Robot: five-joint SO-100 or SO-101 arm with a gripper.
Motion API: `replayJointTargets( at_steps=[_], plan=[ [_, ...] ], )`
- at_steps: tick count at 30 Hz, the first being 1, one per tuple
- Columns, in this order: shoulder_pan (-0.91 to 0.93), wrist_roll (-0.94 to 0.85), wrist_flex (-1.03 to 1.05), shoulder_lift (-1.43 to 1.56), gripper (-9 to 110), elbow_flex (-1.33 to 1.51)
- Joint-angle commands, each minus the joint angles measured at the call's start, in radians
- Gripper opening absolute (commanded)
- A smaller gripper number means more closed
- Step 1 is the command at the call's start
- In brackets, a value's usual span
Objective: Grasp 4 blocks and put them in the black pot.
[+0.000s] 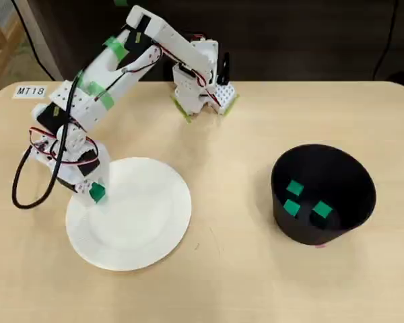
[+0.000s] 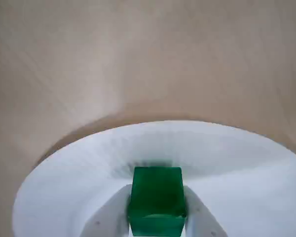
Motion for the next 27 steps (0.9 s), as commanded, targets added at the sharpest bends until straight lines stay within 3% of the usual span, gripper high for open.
replayJointTargets(
  at_steps=[1,7,14,22,27],
  plan=[
    [-0.032,-0.003,0.008,0.181,-2,-0.041],
    [-0.209,-0.087,0.061,0.459,-2,-0.028],
    [-0.68,-0.192,0.067,0.634,-2,-0.011],
    [-1.15,0.006,0.031,0.689,-2,0.077],
    [-1.296,0.164,-0.247,0.868,-2,0.403]
  ],
)
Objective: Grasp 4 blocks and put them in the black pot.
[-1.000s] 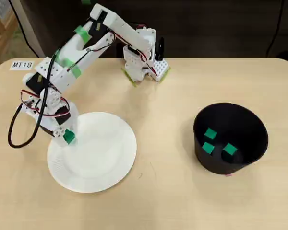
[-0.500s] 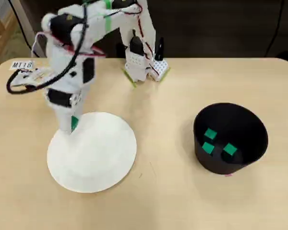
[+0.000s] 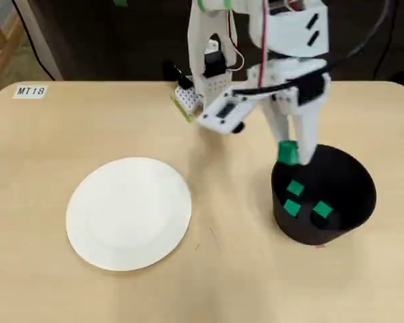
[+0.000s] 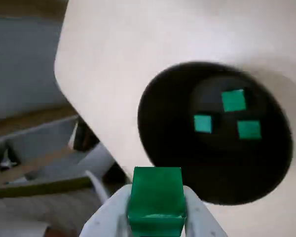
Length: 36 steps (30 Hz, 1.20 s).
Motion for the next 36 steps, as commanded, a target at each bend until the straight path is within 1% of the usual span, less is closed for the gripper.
replayJointTargets(
  at_steps=[1,4,6,11,18,19,21,23,25,28,30,31,34,36],
  plan=[
    [-0.052,0.098,-0.189,0.167,-2,0.21],
    [-0.058,0.146,-0.368,0.268,-2,0.443],
    [-0.048,0.143,-0.42,0.255,-2,0.5],
    [-0.006,0.097,-0.476,0.143,-2,0.503],
    [0.048,0.081,-0.503,0.078,-2,0.503],
    [0.048,0.081,-0.502,0.077,0,0.503],
    [0.044,0.067,-0.488,0.077,14,0.505],
    [0.04,0.061,-0.477,0.077,21,0.509],
    [0.035,0.061,-0.465,0.077,25,0.509],
    [0.029,0.061,-0.448,0.077,27,0.509],
    [0.026,0.069,-0.44,0.077,23,0.509],
    [0.026,0.075,-0.437,0.077,19,0.509],
    [0.048,0.078,-0.431,0.097,-2,0.509],
    [0.092,0.058,-0.411,0.126,-2,0.509]
  ],
)
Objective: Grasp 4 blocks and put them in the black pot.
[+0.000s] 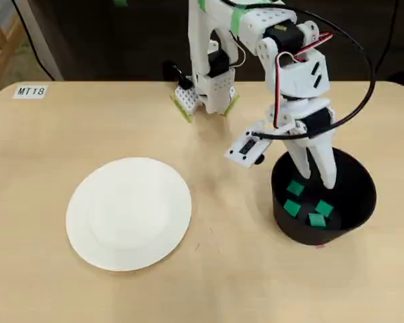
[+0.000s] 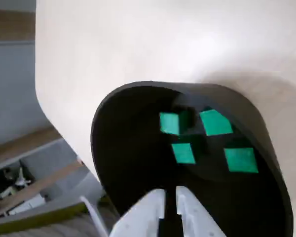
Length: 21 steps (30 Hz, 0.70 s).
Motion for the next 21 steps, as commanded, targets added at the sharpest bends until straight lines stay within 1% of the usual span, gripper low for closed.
replayJointTargets(
  at_steps=[1,8,11,13,15,18,21],
  plan=[
    [0.077,-0.02,0.018,0.067,-2,-0.006],
    [0.469,-0.149,0.054,0.207,-2,0.005],
    [0.58,-0.179,0.049,0.272,-2,0.044],
    [0.609,-0.155,0.038,0.337,-2,0.107],
    [0.615,-0.092,0.025,0.437,-2,0.21],
    [0.577,-0.002,-0.032,0.653,-2,0.407],
    [0.541,0.032,-0.028,0.804,-2,0.528]
  ],
)
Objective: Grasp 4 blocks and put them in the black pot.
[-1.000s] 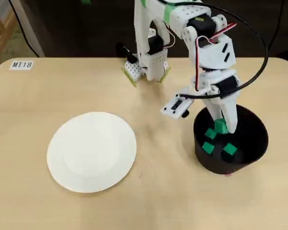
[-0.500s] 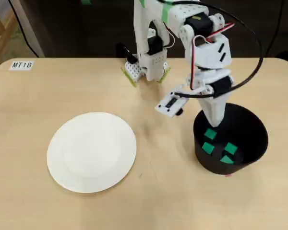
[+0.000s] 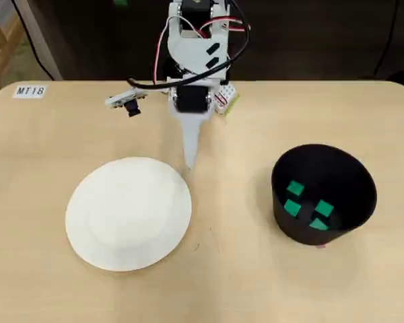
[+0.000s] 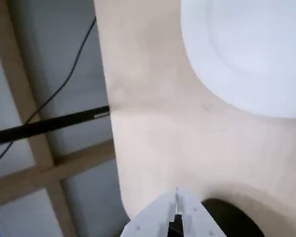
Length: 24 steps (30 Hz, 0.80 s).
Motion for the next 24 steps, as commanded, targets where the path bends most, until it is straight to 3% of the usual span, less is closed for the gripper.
replayJointTargets(
  at_steps=[1,11,24],
  plan=[
    [-0.029,0.035,-0.011,0.133,-2,0.087],
    [-0.106,0.141,-0.051,0.663,-2,0.551],
    [-0.146,0.081,-0.129,0.676,-2,0.744]
  ],
)
